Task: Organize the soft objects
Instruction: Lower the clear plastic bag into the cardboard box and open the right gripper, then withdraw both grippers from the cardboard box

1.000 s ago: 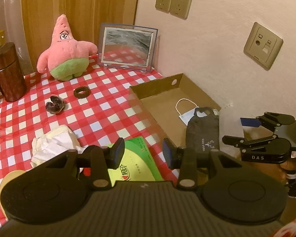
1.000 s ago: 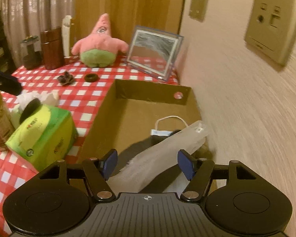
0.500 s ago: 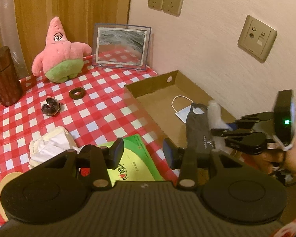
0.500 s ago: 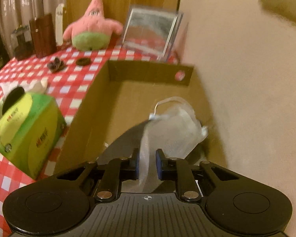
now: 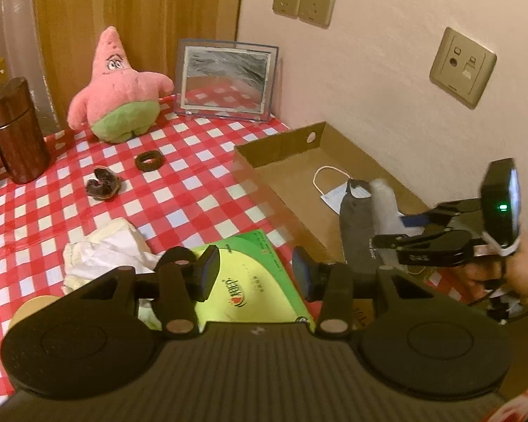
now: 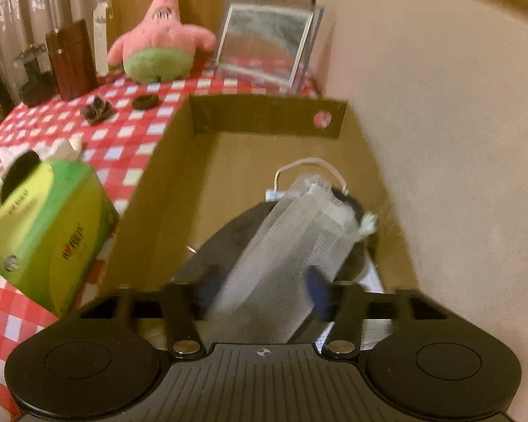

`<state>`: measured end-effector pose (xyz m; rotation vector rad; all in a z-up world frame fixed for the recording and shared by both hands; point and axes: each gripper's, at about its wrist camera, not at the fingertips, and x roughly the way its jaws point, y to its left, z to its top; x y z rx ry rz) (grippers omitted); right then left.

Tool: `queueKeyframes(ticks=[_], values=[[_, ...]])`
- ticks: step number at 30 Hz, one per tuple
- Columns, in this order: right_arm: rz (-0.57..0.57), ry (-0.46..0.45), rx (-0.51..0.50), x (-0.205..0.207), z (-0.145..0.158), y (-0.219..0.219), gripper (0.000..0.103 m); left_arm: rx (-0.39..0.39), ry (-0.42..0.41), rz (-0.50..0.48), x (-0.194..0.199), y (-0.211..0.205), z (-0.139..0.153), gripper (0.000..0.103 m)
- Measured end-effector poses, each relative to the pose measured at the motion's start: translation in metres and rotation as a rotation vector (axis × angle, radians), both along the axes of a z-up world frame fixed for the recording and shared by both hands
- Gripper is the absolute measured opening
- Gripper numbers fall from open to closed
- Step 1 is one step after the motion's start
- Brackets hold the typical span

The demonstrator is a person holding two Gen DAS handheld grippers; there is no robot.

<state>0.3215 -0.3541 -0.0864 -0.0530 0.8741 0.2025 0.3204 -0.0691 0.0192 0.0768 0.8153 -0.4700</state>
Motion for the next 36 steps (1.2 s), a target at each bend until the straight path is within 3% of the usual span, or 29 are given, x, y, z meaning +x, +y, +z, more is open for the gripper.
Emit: queueKeyframes(ticks=[10, 23, 29, 36], values=[[0.028, -0.066, -0.035, -0.036, 0.055, 0.022, 0.068, 0.011, -0.044, 0.066, -0.023, 0.042, 0.030, 0.052], [0.156, -0.148, 0.047, -0.044, 0.122, 0.083, 0.069, 0.054, -0.086, 0.172, -0.040, 0.127, 0.063, 0.061], [0.289, -0.159, 0.037, -0.038, 0.135, 0.122, 0.069, 0.110, -0.087, 0.154, -0.036, 0.154, 0.067, 0.062], [0.500, -0.145, -0.030, -0.034, 0.124, 0.164, 0.069, 0.166, -0.065, 0.035, -0.018, 0.170, 0.057, 0.070]])
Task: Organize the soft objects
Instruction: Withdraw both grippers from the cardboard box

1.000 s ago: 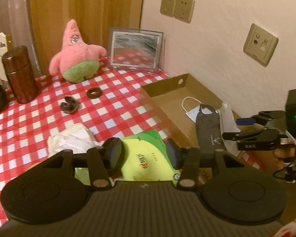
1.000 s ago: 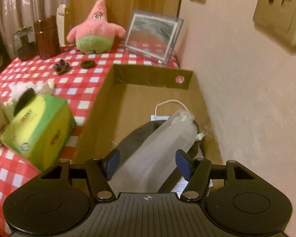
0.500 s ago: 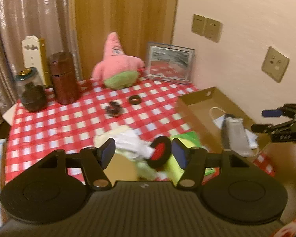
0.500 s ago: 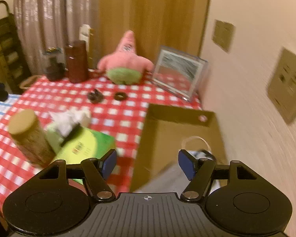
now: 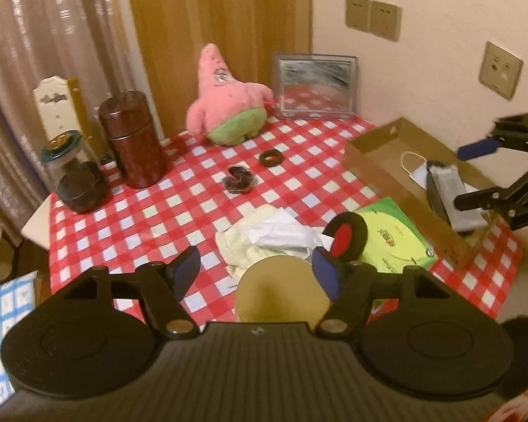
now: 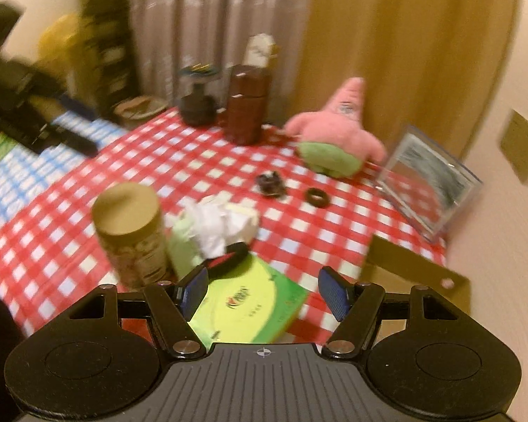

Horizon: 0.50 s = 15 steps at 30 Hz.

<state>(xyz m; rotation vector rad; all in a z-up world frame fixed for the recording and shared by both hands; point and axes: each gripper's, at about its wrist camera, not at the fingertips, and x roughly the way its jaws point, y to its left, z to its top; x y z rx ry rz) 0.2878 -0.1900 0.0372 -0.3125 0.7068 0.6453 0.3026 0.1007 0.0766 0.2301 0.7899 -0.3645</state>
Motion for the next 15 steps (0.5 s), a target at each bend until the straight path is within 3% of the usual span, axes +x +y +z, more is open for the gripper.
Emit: queueKeyframes(ticks=[3, 8, 15], values=[[0.076, 0.010, -0.038, 0.006, -0.010, 0.014, 0.069, -0.010, 0.031, -0.054, 0.014, 0.005, -0.004, 0.072], [0.167, 0.008, -0.101, 0.020, -0.027, 0.033, 0.069, 0.037, 0.057, -0.128, 0.040, 0.009, -0.008, 0.078], [0.254, 0.047, -0.156, 0.048, -0.051, 0.055, 0.074, 0.053, 0.104, -0.148, 0.083, 0.014, -0.021, 0.080]])
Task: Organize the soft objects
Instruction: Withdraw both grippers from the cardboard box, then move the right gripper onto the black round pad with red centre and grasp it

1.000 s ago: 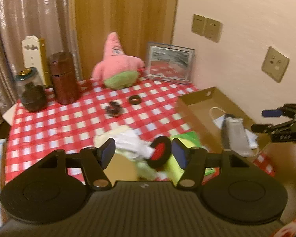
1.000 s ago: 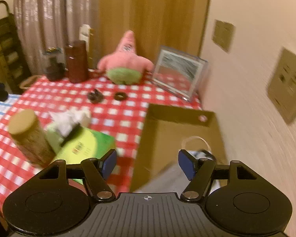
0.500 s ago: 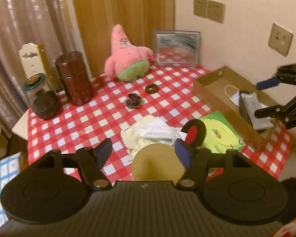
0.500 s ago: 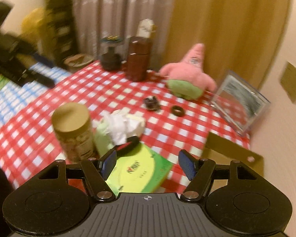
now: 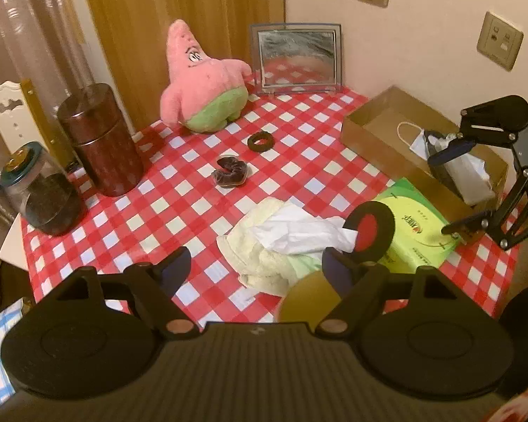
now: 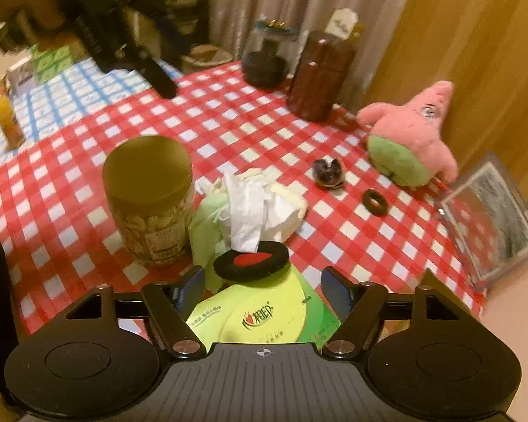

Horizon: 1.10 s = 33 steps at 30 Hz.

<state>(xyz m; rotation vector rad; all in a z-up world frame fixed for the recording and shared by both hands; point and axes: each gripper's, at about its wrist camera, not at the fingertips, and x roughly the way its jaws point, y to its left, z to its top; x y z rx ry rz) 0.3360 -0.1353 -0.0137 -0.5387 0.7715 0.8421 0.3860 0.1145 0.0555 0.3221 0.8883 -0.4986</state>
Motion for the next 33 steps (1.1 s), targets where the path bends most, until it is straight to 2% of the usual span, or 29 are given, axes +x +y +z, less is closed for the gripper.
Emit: queueKeyframes(ticks=[11, 21, 26, 33], values=[[0.144, 0.031, -0.074, 0.031, -0.041, 0.026, 0.085, 0.030, 0.064, -0.140, 0.044, -0.024, -0.035, 0.084], [0.250, 0.033, -0.139, 0.045, -0.069, 0.046, 0.087, 0.049, 0.096, -0.232, 0.070, -0.035, -0.060, 0.086], [0.257, 0.023, -0.158, 0.048, -0.079, 0.051, 0.087, 0.085, 0.108, -0.267, 0.078, -0.042, -0.074, 0.086], [0.245, 0.054, -0.148, 0.054, -0.085, 0.053, 0.086, 0.132, 0.114, -0.327, 0.081, -0.053, -0.089, 0.086]])
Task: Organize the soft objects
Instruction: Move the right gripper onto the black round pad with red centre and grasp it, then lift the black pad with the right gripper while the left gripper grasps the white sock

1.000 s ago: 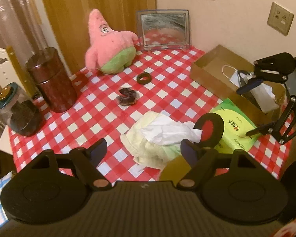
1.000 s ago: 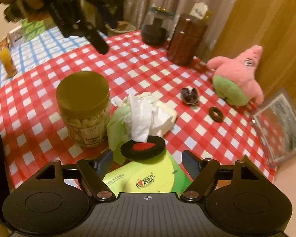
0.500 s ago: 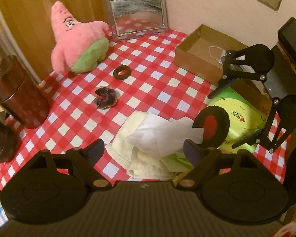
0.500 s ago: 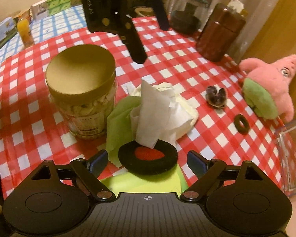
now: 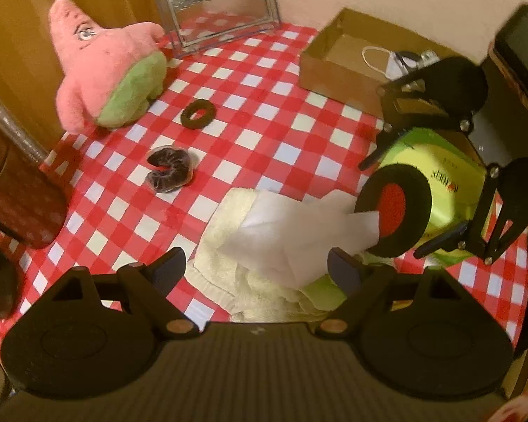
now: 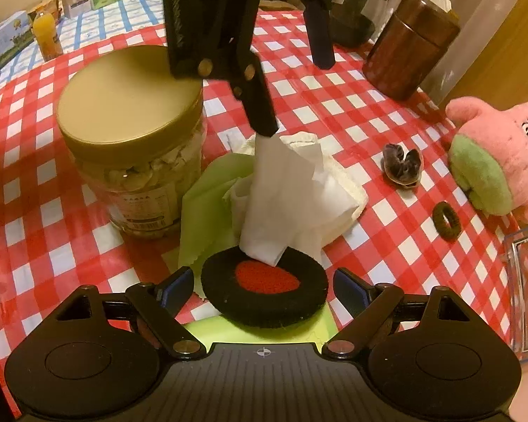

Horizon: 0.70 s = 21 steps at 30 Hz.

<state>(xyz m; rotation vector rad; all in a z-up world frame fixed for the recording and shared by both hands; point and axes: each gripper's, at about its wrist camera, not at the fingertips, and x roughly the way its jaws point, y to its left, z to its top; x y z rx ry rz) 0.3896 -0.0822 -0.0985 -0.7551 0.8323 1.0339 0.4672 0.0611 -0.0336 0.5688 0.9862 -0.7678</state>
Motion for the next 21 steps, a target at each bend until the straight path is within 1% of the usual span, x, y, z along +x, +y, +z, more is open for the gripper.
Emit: queueKeyframes(ticks=[1, 2, 3, 8, 13, 21], values=[[-0.003, 0.001, 0.009, 0.000, 0.001, -0.001, 0.082, 0.006, 0.003, -0.012, 0.000, -0.002, -0.002, 0.086], [-0.007, 0.002, 0.017, 0.001, 0.001, -0.001, 0.075, 0.014, 0.007, -0.024, 0.001, -0.004, -0.004, 0.086], [-0.010, 0.003, 0.023, 0.001, 0.002, -0.002, 0.073, 0.020, 0.011, -0.037, 0.002, -0.006, -0.005, 0.086], [-0.006, -0.006, 0.026, -0.002, 0.004, -0.002, 0.071, 0.028, 0.060, -0.087, 0.014, -0.015, -0.012, 0.086], [-0.004, -0.020, 0.031, -0.004, 0.011, -0.004, 0.070, 0.028, 0.084, -0.157, 0.021, -0.027, -0.014, 0.086], [-0.031, -0.069, 0.045, -0.008, 0.023, -0.015, 0.070, 0.024, 0.141, -0.275, 0.013, -0.046, -0.026, 0.086]])
